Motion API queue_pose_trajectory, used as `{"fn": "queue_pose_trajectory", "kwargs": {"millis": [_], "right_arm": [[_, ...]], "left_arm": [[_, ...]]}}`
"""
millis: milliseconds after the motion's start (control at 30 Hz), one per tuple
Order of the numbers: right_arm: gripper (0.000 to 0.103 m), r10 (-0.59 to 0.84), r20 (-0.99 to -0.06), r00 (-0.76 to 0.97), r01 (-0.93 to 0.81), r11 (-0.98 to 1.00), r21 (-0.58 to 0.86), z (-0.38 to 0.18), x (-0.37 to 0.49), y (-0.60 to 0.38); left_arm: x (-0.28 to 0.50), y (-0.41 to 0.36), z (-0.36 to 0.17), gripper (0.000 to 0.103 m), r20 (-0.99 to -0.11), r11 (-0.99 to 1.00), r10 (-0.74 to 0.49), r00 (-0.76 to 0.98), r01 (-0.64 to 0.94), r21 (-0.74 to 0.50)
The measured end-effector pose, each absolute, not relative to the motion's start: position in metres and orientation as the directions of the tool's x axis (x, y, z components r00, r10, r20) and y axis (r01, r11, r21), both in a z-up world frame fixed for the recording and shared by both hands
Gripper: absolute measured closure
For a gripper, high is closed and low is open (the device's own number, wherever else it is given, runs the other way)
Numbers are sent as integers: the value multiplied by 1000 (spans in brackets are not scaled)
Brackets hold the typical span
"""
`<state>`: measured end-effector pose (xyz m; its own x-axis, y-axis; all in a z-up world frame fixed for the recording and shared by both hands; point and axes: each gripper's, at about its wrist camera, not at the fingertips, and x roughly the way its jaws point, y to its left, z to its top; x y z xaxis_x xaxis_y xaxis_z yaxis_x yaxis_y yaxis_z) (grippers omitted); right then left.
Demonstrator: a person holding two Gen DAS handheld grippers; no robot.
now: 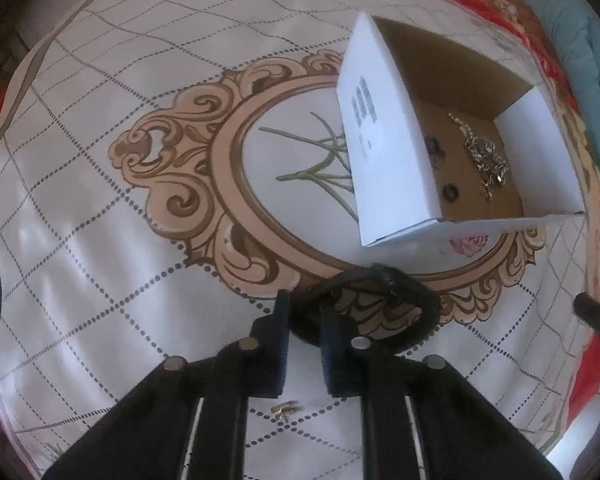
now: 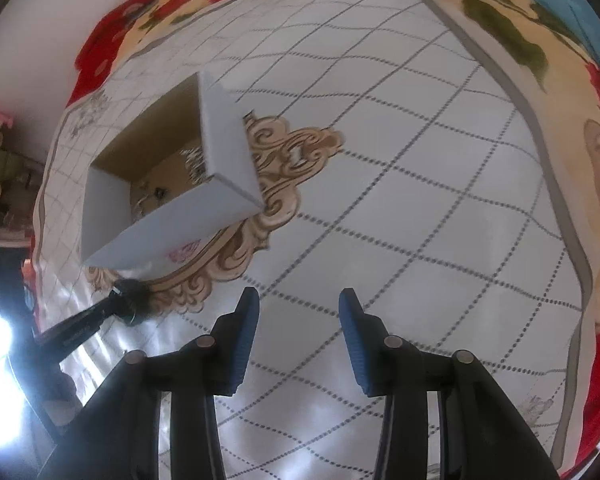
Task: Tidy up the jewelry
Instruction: 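Close the left tool on the black watch band strap, then lift the watch band with left tool and carry it toward the box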
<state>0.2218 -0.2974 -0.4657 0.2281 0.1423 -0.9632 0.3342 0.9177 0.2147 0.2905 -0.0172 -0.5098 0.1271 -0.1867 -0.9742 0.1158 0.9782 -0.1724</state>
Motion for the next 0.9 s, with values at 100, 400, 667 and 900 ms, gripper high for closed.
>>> {"fn": "queue_pose_trajectory", "kwargs": {"millis": [100, 400, 667, 900], "right_arm": [[59, 169, -961, 219, 298, 926, 231, -465, 221, -279], [59, 290, -944, 158, 219, 922, 320, -469, 207, -218], [59, 376, -923, 86, 186, 904, 386, -479, 185, -164], [52, 369, -928, 59, 167, 913, 373, -497, 182, -136]], "left_arm": [[281, -6, -503, 95, -973, 980, -185, 141, 104, -171], [222, 48, -476, 95, -980, 990, -143, 140, 19, -142], [156, 77, -479, 95, -993, 995, -86, 83, -38, -89], [127, 95, -492, 95, -995, 993, -67, 68, -97, -73]]}}
